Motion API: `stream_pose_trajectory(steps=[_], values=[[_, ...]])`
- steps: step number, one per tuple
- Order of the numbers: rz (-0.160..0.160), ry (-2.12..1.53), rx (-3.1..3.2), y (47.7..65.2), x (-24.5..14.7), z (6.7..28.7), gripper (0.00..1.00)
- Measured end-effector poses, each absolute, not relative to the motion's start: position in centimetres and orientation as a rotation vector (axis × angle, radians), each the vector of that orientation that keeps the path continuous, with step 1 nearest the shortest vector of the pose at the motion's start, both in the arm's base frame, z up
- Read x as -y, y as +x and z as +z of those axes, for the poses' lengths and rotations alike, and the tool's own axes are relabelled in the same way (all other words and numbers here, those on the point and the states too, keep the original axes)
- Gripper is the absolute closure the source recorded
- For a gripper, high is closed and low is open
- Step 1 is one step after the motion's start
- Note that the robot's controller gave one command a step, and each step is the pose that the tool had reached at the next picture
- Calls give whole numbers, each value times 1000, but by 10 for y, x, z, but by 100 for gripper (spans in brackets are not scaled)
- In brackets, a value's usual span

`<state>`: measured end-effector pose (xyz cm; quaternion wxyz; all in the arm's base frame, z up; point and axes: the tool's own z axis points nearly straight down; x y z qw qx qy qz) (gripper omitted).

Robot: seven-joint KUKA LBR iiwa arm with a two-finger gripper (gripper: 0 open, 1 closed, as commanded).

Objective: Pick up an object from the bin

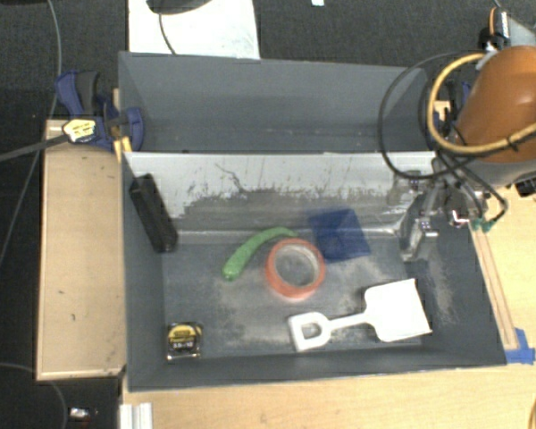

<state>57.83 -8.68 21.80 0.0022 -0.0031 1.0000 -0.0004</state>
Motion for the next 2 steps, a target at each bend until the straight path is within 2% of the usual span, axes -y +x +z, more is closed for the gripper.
stream_pose_trajectory(steps=[1,2], values=[[-1,-10,-3138,578,87,218,0],[1,85,-3135,575,56,122,0]])
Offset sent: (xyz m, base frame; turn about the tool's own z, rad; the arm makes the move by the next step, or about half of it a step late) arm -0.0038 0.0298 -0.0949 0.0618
